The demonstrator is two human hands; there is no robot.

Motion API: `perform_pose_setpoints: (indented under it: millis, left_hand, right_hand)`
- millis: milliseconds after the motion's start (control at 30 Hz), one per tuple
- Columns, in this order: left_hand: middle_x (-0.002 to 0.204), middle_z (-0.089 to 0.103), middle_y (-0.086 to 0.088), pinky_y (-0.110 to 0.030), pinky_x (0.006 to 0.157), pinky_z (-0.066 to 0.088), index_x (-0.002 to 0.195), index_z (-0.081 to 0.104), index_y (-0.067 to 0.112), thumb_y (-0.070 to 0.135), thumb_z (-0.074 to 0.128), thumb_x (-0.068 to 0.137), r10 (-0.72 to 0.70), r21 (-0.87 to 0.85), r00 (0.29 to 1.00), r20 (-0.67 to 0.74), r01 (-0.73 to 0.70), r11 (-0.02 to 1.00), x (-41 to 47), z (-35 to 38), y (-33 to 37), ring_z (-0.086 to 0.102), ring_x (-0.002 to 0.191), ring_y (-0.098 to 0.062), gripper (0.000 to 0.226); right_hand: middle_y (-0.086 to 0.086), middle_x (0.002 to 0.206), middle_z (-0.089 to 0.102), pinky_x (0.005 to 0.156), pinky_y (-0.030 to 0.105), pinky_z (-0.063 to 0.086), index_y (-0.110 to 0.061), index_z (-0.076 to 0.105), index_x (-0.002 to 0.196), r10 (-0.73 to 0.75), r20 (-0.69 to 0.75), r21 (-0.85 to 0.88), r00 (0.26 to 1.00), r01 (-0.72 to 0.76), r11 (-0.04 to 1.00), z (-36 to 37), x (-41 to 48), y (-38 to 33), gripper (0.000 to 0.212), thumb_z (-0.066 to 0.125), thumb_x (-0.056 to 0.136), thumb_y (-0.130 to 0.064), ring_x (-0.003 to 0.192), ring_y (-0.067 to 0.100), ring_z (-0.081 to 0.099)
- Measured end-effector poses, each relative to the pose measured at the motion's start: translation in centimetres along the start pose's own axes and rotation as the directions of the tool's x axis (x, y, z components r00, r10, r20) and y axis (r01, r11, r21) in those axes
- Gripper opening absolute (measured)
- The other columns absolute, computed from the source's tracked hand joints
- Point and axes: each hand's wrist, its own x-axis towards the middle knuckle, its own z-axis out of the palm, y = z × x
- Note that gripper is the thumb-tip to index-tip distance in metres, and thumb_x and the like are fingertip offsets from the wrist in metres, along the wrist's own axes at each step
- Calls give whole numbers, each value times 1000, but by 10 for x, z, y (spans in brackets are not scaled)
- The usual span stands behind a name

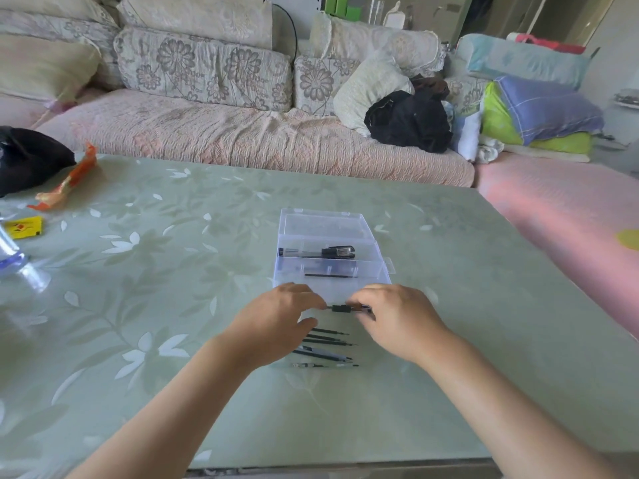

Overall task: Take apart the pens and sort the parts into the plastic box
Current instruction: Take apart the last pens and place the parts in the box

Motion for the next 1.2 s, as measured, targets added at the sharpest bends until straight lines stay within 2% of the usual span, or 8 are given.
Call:
perform_pose_setpoints:
  millis: [133, 300, 500, 633, 733, 800, 1000, 1200]
  left_hand:
    - [114, 56, 23, -19, 76, 41, 123, 61, 37, 27, 54, 97, -26, -15, 1000, 10, 26, 1000, -1, 6, 2, 53, 99, -2, 29]
    - [108, 61, 20, -32, 78, 53, 117, 64, 34, 24, 59, 93, 37, -19, 999, -22, -38, 999, 0, 14, 3, 51, 103, -4, 27]
    - [100, 60, 12, -31, 72, 50, 112, 68, 26, 26, 70, 84, 154, 105, 977, -144, -140, 985, 3, 20, 4, 54, 92, -16, 28]
    - [90, 62, 14, -28, 78, 41, 101, 69, 29, 44, 54, 85, 194, 246, 952, -235, -135, 960, 6, 12, 6, 56, 83, -16, 26]
    - [77, 61, 13, -21, 61, 37, 93, 68, 30, 41, 53, 91, 165, 180, 957, -239, -123, 976, 5, 7, 9, 57, 73, -14, 19]
    - [79, 60, 12, -18, 54, 32, 95, 66, 31, 35, 59, 93, 117, 107, 969, -219, -95, 990, 3, 7, 9, 53, 70, -10, 9]
    - [86, 60, 12, -20, 60, 41, 97, 66, 31, 36, 55, 96, 33, -52, 994, -101, -38, 998, 0, 5, 8, 52, 73, -8, 12]
    - [77, 57, 9, -29, 61, 45, 91, 63, 28, 43, 52, 95, 5, -71, 1000, -27, -7, 997, -1, 4, 5, 53, 73, -13, 19]
  right_hand:
    - [-10, 106, 61, 68, 30, 45, -34, 63, 115, -7, 52, -66, 999, 11, 998, 6, -1, -3, 27, 50, 92, -26, 94, 20, 61]
    - [-3, 95, 55, 57, 30, 35, -22, 65, 99, -2, 112, -187, 994, 23, 982, 12, 5, -6, 17, 49, 91, -22, 79, 26, 59]
    - [-5, 98, 54, 63, 30, 32, -26, 65, 105, -33, 88, -106, 996, 42, 993, 2, 4, -8, 23, 45, 94, -30, 88, 23, 57]
    - [-7, 98, 55, 66, 30, 35, -25, 62, 106, -65, 17, -7, 998, 65, 998, -4, 3, -13, 24, 41, 96, -29, 94, 20, 54]
    - [-8, 103, 59, 72, 34, 44, -24, 57, 106, -53, 58, 109, 997, 46, 993, -6, 1, -18, 21, 38, 96, -26, 92, 20, 55]
    - [-6, 104, 59, 77, 37, 46, -23, 56, 108, -57, 113, 154, 992, 39, 987, -6, 1, -21, 23, 36, 98, -27, 93, 21, 55]
    - [-1, 99, 58, 78, 36, 46, -21, 58, 108, -66, 234, 175, 970, 24, 984, -5, 1, -23, 26, 35, 103, -30, 91, 23, 55]
    - [0, 87, 55, 67, 34, 35, -17, 52, 101, -98, 222, 115, 970, 74, 991, -7, -1, -28, 22, 33, 102, -27, 79, 25, 50]
